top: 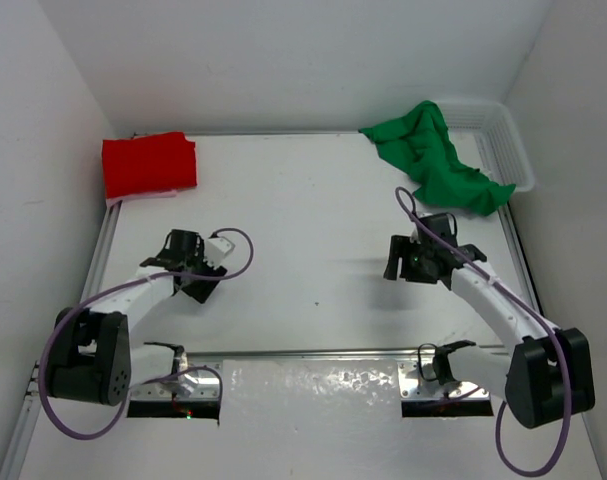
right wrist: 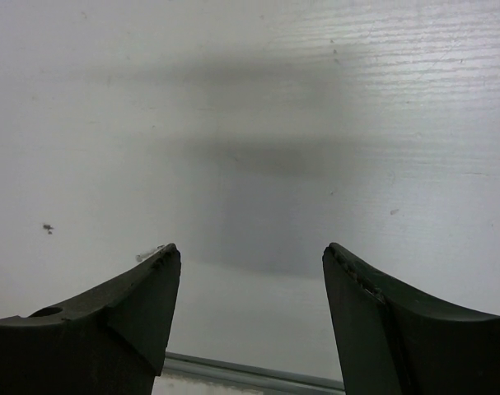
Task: Fold and stack the t-shirts
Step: Grab crumpled tshirt from bin with the right arm
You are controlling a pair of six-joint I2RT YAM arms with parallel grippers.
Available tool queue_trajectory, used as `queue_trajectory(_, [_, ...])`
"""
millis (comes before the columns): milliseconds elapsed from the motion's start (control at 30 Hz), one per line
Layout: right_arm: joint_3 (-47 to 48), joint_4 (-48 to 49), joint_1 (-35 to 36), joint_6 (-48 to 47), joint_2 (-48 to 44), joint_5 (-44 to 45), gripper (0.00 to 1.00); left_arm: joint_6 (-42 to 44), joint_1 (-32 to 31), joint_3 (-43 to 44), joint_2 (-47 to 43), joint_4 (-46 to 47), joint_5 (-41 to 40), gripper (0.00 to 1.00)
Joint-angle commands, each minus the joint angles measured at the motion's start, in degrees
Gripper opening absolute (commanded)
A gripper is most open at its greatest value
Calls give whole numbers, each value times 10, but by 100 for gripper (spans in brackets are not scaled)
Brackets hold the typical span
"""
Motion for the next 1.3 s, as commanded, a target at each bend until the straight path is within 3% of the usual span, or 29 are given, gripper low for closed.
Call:
queue_trajectory(0, [45,-6,-1,5,-18,-20,68,-5,-29,-3,-5,37,19,57])
queue_trajectory(100, [160,-42,-1,-12,3,-28,67,-7,-58,-3,10,40,13,57])
queue_trajectory(267, [391,-106,-16,-56,92,47,45,-18,-87,13,24,51,-11,56])
queue_trajectory(333, [514,-123,-38,-64,164,65,44,-24,-87,24,29,49,-11,56])
queue_trajectory(367, [583,-126,-64,-65,190,65,44,-28,-88,27,32,51,-9,56])
queue_trajectory(467, [669,-120,-108,-65,309,86,46,-28,-88,28,37,54,-8,56])
queue_trajectory(533, [749,-121,-141,-58,403,117,52,-29,-88,27,41,58,-16,56])
queue_trajectory(567, [799,-119,-160,-51,435,115,61,-32,-88,27,45,57,-21,56])
queue_trajectory(667, [892,-85,-219,6,569,32,65,-37,-88,27,58,54,-51,55])
queue_trajectory(900, [924,91,-288,162,740,12,62,-44,-88,29,120,39,-81,53])
queue_trajectory(1033, [985,157,-288,160,821,-64,70,-45,-88,28,159,36,-98,52])
queue_trajectory(1167, [916,222,-288,157,816,-49,74,-48,-88,32,202,41,-117,50])
queue_trajectory(1267, [937,225,-286,171,844,-67,75,-50,-88,33,221,44,-117,49])
